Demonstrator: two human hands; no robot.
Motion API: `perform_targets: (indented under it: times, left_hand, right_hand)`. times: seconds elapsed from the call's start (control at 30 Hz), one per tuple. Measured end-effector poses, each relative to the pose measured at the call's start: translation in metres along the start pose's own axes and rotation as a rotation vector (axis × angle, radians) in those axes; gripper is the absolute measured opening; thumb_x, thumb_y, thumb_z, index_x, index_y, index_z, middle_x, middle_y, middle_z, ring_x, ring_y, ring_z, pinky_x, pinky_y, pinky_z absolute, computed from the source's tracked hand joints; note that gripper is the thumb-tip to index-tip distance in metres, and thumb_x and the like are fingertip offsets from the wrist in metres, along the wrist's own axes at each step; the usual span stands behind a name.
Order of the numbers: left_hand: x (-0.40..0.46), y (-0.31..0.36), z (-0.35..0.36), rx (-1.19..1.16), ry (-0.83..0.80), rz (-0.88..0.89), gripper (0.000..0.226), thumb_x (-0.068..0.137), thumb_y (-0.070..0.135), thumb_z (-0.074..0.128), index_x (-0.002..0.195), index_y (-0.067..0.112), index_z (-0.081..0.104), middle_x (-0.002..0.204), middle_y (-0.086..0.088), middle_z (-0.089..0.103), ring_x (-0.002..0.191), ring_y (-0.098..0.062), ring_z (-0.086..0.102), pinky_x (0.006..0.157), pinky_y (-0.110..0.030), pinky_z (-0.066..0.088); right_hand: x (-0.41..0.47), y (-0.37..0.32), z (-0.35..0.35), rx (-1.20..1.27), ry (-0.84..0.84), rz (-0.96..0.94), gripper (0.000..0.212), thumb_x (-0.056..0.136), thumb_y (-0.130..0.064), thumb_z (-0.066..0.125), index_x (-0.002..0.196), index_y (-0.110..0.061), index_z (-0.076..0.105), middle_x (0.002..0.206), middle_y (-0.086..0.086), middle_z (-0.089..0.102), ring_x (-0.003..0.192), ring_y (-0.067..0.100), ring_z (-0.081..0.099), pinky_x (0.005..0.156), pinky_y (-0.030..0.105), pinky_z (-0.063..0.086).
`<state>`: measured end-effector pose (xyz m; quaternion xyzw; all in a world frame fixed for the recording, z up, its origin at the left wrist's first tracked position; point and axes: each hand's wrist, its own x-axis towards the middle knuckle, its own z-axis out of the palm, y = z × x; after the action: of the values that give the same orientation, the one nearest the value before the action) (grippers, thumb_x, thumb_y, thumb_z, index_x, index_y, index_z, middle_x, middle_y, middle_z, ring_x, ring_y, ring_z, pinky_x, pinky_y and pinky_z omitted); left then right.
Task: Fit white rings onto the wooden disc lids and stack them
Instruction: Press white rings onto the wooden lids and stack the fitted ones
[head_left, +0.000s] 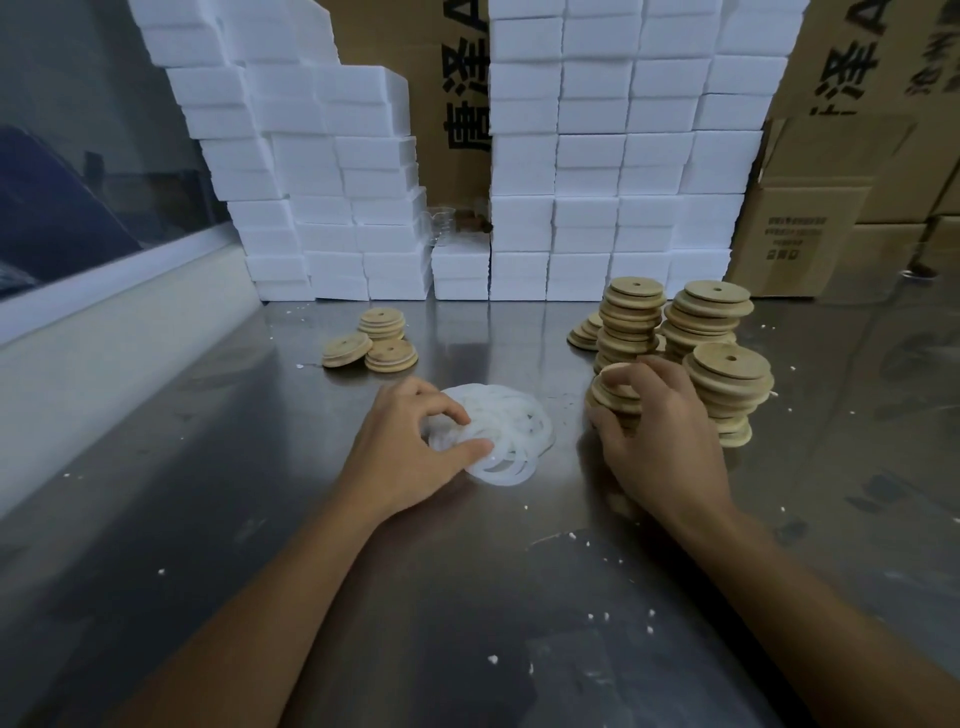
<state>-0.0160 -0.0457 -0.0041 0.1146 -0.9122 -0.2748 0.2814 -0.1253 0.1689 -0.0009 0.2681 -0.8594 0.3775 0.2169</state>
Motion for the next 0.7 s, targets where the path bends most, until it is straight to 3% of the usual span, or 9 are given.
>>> perform_targets:
  times: [0.2,0.4,0.47,0.53,0.6,0.7]
  left_hand:
    - [-0.013,0.009,0.000,-0.002,-0.120,0.094,0.046,0.049,0.073,0.074,0.079,0.039,0.072,0.100,0.022,0.050,0.107,-0.002,0.043,0.092,-0.026,0.039]
    - [-0.012,0.019,0.004,0.076,-0.144,0.151,0.009,0.076,0.041,0.078,0.080,0.032,0.078,0.093,0.019,0.051,0.098,-0.003,0.042,0.093,-0.042,0.042]
    - [-0.012,0.019,0.003,0.065,-0.176,0.160,0.006,0.079,0.038,0.077,0.081,0.032,0.078,0.092,0.019,0.052,0.098,-0.002,0.044,0.093,-0.041,0.042]
    - [-0.011,0.019,0.001,0.015,-0.195,0.126,0.002,0.078,0.035,0.078,0.080,0.034,0.077,0.090,0.019,0.055,0.099,-0.002,0.046,0.093,-0.037,0.042]
    - [-0.011,0.018,0.001,-0.017,-0.198,0.109,0.004,0.078,0.031,0.079,0.078,0.034,0.077,0.088,0.018,0.058,0.097,0.000,0.048,0.090,-0.032,0.042]
    - [-0.010,0.017,0.000,-0.010,-0.189,0.128,0.006,0.082,0.025,0.076,0.079,0.030,0.077,0.084,0.020,0.060,0.094,0.000,0.050,0.086,-0.027,0.041]
  right_hand:
    - [0.002,0.001,-0.002,0.077,0.072,-0.053,0.023,0.086,-0.012,0.072,0.108,-0.013,0.067,0.109,0.001,0.066,0.088,0.018,0.060,0.075,0.040,0.053]
    - [0.003,-0.003,-0.010,0.150,0.210,-0.123,0.021,0.092,-0.013,0.068,0.113,-0.008,0.068,0.097,0.004,0.073,0.086,0.021,0.066,0.074,0.034,0.051]
    - [0.001,-0.006,-0.012,0.193,0.233,-0.151,0.023,0.094,-0.014,0.065,0.116,-0.007,0.067,0.102,0.006,0.073,0.092,0.020,0.067,0.081,0.035,0.055]
    - [0.000,-0.012,-0.014,0.227,0.250,-0.187,0.025,0.093,-0.011,0.066,0.117,-0.005,0.067,0.104,0.004,0.072,0.093,0.016,0.066,0.084,0.025,0.054]
    - [-0.002,-0.018,-0.014,0.276,0.253,-0.217,0.024,0.091,-0.009,0.069,0.114,-0.003,0.068,0.101,0.002,0.070,0.089,0.013,0.066,0.082,0.016,0.052]
    - [-0.004,-0.023,-0.012,0.313,0.243,-0.265,0.016,0.088,-0.014,0.074,0.099,-0.003,0.069,0.089,0.004,0.067,0.077,0.013,0.063,0.071,0.018,0.051]
